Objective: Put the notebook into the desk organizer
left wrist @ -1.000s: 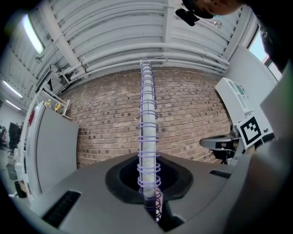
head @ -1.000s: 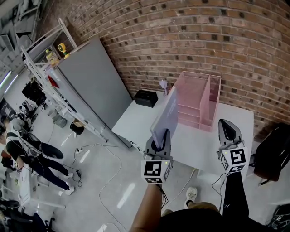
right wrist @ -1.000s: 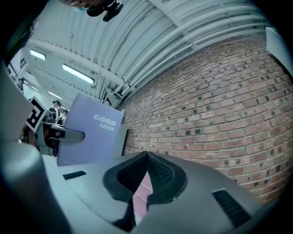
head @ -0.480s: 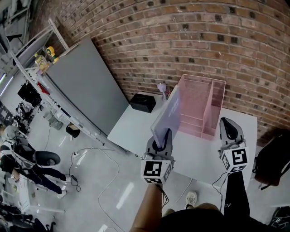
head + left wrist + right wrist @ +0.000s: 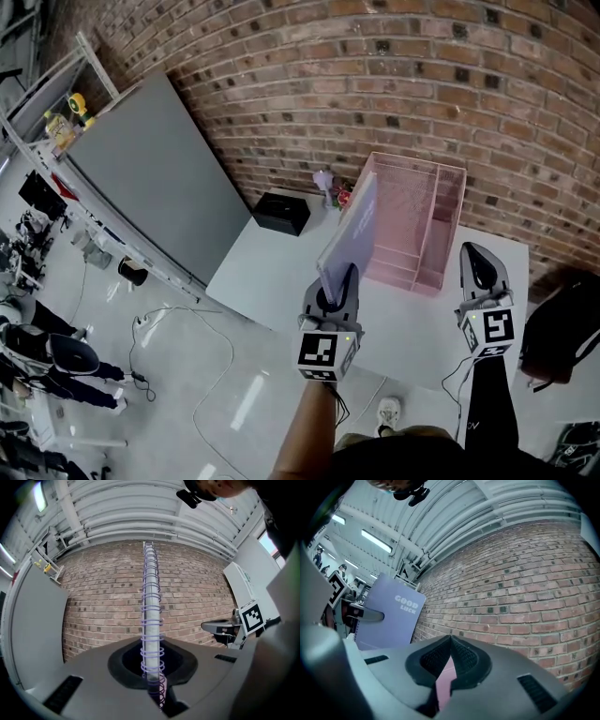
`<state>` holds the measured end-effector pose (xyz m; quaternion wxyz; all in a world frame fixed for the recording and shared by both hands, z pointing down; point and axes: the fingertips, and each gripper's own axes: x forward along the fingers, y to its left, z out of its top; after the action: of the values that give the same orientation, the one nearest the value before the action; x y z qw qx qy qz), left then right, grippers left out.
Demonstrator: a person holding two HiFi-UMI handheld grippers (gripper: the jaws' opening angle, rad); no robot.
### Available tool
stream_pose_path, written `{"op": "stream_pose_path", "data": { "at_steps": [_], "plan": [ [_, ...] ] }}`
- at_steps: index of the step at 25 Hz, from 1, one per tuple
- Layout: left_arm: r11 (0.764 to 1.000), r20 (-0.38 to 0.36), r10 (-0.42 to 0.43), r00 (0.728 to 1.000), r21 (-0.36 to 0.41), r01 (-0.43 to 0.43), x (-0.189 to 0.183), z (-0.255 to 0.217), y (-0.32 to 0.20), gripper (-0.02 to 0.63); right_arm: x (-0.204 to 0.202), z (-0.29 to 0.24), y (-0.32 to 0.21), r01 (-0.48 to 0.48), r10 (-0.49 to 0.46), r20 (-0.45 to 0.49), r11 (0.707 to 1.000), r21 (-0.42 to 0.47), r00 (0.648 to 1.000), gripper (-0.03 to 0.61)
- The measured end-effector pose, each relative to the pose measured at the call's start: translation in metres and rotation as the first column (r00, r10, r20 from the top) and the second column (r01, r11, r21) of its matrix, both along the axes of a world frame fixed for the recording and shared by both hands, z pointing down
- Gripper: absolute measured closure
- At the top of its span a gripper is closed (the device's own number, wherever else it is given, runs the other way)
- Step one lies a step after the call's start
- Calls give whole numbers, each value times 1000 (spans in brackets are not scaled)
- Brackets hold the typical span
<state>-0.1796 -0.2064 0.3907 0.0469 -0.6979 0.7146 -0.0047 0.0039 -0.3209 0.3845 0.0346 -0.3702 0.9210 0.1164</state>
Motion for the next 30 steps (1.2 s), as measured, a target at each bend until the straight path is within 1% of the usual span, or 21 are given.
{"op": "stream_pose_path", "data": {
  "at_steps": [6, 10, 13, 17, 21, 23, 27, 30],
  "plan": [
    [999, -4, 37, 999, -1, -37, -8, -3, -10, 575, -6, 2, -4, -31, 31, -10, 999, -6, 999, 557],
    [995, 8, 98, 995, -5, -98, -14, -6, -20, 575, -13, -1, -7, -75, 75, 1, 997, -4, 997, 558],
    [987, 16, 162, 987, -7, -162, -21, -10, -33, 574, -20, -5, -10, -127, 127, 1, 992, 2, 992, 557],
    [966, 14, 257, 966, -23, -257, -31, -19, -53, 575, -33, -16, -13, -193, 193, 7, 981, 2, 981, 557],
    [935, 1, 355, 935, -26, -355, -35, -28, -73, 574, -39, -27, -16, -266, 266, 30, 964, 4, 964, 557],
    [924, -18, 382, 924, -32, -382, -39, -28, -81, 574, -40, -30, -14, -301, 300, 33, 954, 10, 953, 557],
    [911, -53, 408, 912, -50, -410, -47, -23, -95, 574, -37, -32, -10, -358, 357, 41, 934, 17, 933, 558],
    [892, -94, 441, 892, -66, -448, -44, -19, -104, 574, -30, -32, -6, -391, 390, 32, 920, 23, 920, 557]
  ]
}}
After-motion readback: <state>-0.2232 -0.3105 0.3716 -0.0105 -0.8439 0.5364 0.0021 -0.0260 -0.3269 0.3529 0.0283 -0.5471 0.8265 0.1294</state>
